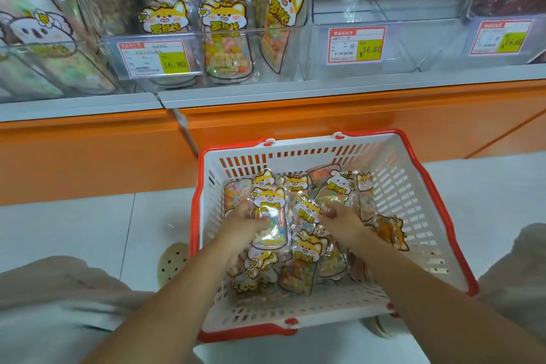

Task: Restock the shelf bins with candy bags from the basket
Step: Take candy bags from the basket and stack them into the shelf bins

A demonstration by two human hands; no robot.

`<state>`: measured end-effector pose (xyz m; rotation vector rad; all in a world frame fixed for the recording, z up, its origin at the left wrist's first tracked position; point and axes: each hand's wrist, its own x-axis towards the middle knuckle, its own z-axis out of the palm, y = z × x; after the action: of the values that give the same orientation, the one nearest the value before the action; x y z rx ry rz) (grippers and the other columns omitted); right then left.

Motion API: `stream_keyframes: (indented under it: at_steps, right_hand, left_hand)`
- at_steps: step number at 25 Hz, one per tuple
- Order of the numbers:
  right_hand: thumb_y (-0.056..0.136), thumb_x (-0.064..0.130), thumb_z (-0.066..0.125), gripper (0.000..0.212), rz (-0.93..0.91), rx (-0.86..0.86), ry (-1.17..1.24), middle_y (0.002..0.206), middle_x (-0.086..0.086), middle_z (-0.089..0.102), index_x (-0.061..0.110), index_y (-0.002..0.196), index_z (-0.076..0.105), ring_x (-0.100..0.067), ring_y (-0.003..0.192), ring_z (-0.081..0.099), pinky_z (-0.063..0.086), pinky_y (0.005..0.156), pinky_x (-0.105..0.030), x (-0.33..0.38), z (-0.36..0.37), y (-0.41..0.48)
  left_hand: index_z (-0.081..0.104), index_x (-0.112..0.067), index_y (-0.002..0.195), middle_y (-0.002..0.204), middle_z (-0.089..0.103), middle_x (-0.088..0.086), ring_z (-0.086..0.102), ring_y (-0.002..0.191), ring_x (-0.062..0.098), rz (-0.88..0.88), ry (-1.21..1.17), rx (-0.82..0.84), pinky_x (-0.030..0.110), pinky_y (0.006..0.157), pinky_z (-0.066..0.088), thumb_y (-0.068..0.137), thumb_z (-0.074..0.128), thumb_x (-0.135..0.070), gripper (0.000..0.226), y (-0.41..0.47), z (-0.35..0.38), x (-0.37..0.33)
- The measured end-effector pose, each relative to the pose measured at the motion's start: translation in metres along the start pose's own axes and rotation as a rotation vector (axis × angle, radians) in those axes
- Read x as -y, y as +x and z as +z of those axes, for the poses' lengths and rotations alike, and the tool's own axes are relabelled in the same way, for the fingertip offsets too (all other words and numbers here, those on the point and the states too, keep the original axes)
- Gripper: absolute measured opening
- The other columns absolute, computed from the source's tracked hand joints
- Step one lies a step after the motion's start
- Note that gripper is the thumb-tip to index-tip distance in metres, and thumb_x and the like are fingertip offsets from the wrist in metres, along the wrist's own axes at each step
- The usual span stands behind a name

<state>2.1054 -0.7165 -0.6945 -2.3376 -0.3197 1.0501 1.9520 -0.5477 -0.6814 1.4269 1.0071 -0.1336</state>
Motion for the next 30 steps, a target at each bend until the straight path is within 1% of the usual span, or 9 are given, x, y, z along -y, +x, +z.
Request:
stream_keyframes:
  at_steps: [3,7,10,14,18,20,23,27,30]
  right_hand:
    - [0.091,0.022,0.064,0.037,-0.045,-0.029,0.005,0.098,-0.019,0.064,-0.001,0.119,0.059,-0.028,0.086,0.061,0.051,0.077,-0.039,-0.001,0.021,0.0]
    - [0.098,0.024,0.054,0.023,-0.102,-0.252,0.295,0.088,-0.012,0.057,0.004,0.11,0.055,-0.023,0.08,0.05,0.038,0.06,-0.03,0.012,0.006,-0.009]
    - [0.099,0.022,0.052,0.016,-0.146,-0.375,0.503,0.091,-0.014,0.062,0.011,0.109,0.057,-0.019,0.074,0.055,0.047,0.066,-0.039,0.022,-0.025,-0.013]
    - [0.094,0.021,0.062,0.005,-0.209,-0.022,0.506,0.093,-0.009,0.069,0.019,0.091,0.066,-0.023,0.083,0.067,0.059,0.071,-0.036,0.04,-0.016,-0.036]
    - [0.101,0.03,0.044,0.026,-0.105,-0.084,0.367,0.087,-0.016,0.062,0.014,0.106,0.064,-0.032,0.076,0.063,0.057,0.074,-0.044,0.031,0.002,-0.022]
    - [0.1,0.03,0.043,0.026,-0.052,-0.007,-0.047,0.077,-0.01,0.053,0.007,0.095,0.055,-0.026,0.072,0.054,0.047,0.064,-0.035,0.012,-0.003,-0.012]
    - [0.087,0.04,0.066,0.043,-0.028,0.217,-0.489,0.101,-0.006,0.053,0.01,0.113,0.051,-0.022,0.093,0.053,0.043,0.071,-0.03,-0.012,0.015,-0.016]
    - [0.086,0.031,0.07,0.032,-0.057,0.209,-0.37,0.086,-0.009,0.052,0.002,0.084,0.056,-0.016,0.072,0.048,0.036,0.061,-0.029,-0.016,0.023,-0.013]
    - [0.088,0.011,0.069,0.022,0.049,0.094,0.067,0.092,-0.004,0.058,0.002,0.108,0.066,-0.012,0.066,0.055,0.047,0.058,-0.02,-0.015,-0.007,-0.012]
  left_hand:
    - [0.042,-0.016,0.141,0.14,0.052,0.005,0.054,0.12,0.024,-0.048,-0.064,-0.013,0.034,0.094,0.041,0.09,0.067,-0.024,0.058,0.003,-0.008,0.008]
    - [0.028,-0.019,0.151,0.153,0.037,0.002,0.043,0.133,0.026,-0.055,-0.115,-0.018,0.036,0.101,0.038,0.094,0.062,-0.024,0.067,0.006,-0.005,0.007]
    - [0.03,-0.017,0.15,0.153,0.036,0.003,0.043,0.13,0.026,-0.064,-0.182,-0.001,0.036,0.098,0.038,0.094,0.061,-0.025,0.064,0.007,0.002,0.0]
    - [0.04,-0.023,0.143,0.146,0.042,-0.004,0.044,0.132,0.024,-0.115,-0.296,0.149,0.049,0.107,0.038,0.073,0.072,-0.064,0.087,-0.004,0.016,-0.014]
    - [0.054,-0.019,0.125,0.124,0.062,-0.003,0.059,0.102,0.012,-0.061,-0.212,0.087,0.031,0.083,0.045,0.081,0.077,-0.03,0.05,-0.004,0.019,-0.01]
    - [0.056,-0.023,0.118,0.118,0.064,-0.005,0.061,0.097,0.01,-0.068,-0.243,0.022,0.034,0.085,0.05,0.076,0.081,-0.032,0.05,-0.005,0.011,-0.005]
    - [0.059,-0.025,0.12,0.121,0.067,0.0,0.064,0.107,0.021,-0.055,-0.284,-0.004,0.048,0.097,0.05,0.063,0.087,-0.038,0.065,-0.004,0.005,-0.001]
    - [0.058,-0.021,0.12,0.113,0.069,-0.001,0.064,0.102,0.021,-0.068,-0.25,-0.016,0.042,0.089,0.051,0.076,0.081,-0.026,0.05,-0.007,0.003,-0.002]
    - [0.053,-0.019,0.131,0.123,0.064,0.003,0.062,0.109,0.024,-0.036,-0.241,-0.025,0.046,0.095,0.05,0.077,0.08,-0.031,0.062,-0.007,0.004,-0.002]
